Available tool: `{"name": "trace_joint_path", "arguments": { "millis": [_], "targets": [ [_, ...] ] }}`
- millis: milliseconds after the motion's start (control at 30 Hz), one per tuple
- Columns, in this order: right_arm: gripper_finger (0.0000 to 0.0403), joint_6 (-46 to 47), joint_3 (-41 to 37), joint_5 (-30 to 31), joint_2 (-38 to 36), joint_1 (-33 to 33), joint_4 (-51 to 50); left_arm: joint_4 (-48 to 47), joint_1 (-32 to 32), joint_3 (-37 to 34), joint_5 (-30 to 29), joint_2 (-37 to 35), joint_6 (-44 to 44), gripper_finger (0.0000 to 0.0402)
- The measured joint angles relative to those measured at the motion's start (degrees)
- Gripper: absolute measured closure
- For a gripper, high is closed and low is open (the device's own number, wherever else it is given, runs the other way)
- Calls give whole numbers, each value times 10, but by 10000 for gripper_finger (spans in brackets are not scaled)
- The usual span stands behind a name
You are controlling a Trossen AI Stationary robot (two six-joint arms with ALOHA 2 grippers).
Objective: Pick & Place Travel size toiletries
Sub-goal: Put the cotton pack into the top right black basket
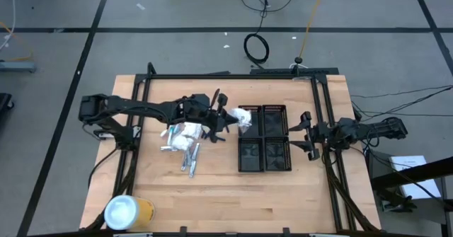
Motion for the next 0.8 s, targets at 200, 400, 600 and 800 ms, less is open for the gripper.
{"name": "trace_joint_path", "arguments": {
  "millis": [200,400,600,800],
  "targets": [
    [188,11,0,22,3,0,65,42,0,-1,-86,45,57,399],
    [188,33,0,112,6,0,58,53,-1,-1,-132,51,104,399],
    [188,91,0,265,64,0,83,71,-6,-1,-129,51,152,400],
    [188,176,0,289,212,0,186,84,-8,-1,-112,51,166,400]
  ]
}}
